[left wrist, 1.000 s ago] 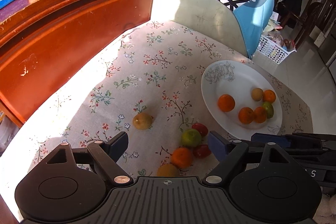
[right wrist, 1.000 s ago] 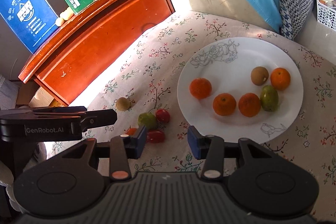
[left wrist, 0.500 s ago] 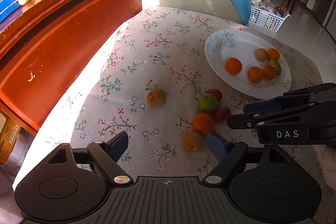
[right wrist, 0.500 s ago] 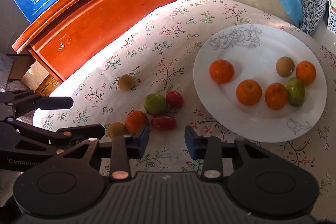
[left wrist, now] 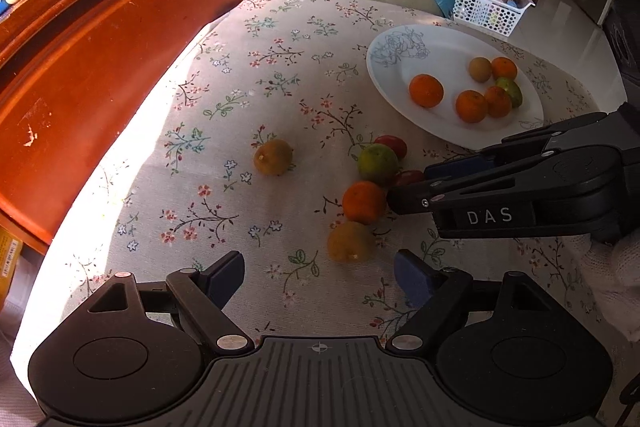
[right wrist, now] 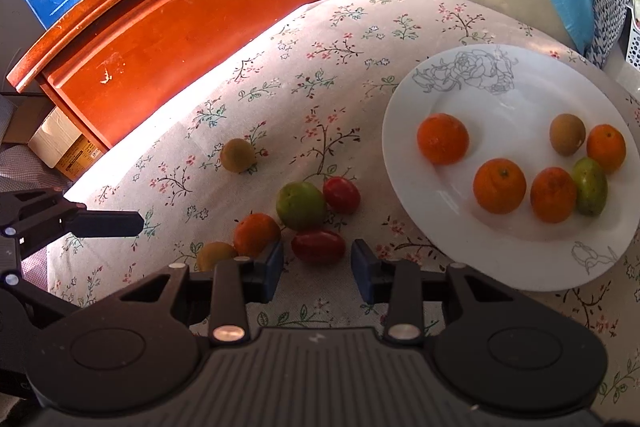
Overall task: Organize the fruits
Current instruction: 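Grasp a brown fruit with the left gripper while the right gripper grasps a red tomato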
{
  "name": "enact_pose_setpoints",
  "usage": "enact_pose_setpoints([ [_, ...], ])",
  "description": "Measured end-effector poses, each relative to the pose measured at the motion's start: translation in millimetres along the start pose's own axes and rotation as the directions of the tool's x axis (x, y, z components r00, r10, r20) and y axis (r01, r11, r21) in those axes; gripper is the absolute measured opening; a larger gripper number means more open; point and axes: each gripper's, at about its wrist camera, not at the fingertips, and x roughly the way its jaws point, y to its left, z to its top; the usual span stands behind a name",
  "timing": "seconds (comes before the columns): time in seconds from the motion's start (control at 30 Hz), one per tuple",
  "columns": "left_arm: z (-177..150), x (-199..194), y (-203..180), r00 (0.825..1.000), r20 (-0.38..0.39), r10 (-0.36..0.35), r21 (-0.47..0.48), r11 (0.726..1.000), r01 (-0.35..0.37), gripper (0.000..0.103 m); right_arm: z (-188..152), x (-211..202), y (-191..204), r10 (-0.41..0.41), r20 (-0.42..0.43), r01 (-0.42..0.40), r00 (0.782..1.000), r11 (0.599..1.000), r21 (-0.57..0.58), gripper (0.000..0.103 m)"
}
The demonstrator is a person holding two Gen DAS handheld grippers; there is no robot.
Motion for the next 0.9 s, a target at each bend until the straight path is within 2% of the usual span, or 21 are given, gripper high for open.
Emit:
enact_pose_setpoints([
  [0.1,-1,4,-3,1.000,-0.001,-0.005,0.001,1.000,0.005,0.083,0,1,1,-0.013,0.009,0.013,1.000,1.000,-0.021,0.030],
  [0.3,-2,11,-7,1.000,0.010,-0.013,-0.014,1.000,0.013,0.081,-2,-1,1,-0.005,0.008,0.006,1.000,0.999,-0.032,0.029],
  [0.5,-1,14,-7,0.999,0.027,-0.018,-0.038,0.999,0.019,0.068,-2,-8,-3,0.001,0.017,0.000,1.000,1.000,-0.017,0.029],
  [0.63,0,17,-5,0.999,0.028,-0.024,-0.062,0.998,0.025,0.054,-1,-11,-5,0.004,0.024,-0.004,1.000,1.000,-0.007,0.029],
  [0.83,-1,21,-9,0.999,0.025,-0.025,-0.060,0.998,0.027,0.051,-1,-13,-8,0.005,0.025,-0.005,1.000,1.000,0.007,0.029],
  [0.9,0,21,-9,0.999,0.025,-0.024,-0.057,0.998,0.025,0.045,-1,-13,-8,0.004,0.024,-0.004,1.000,1.000,0.010,0.029],
])
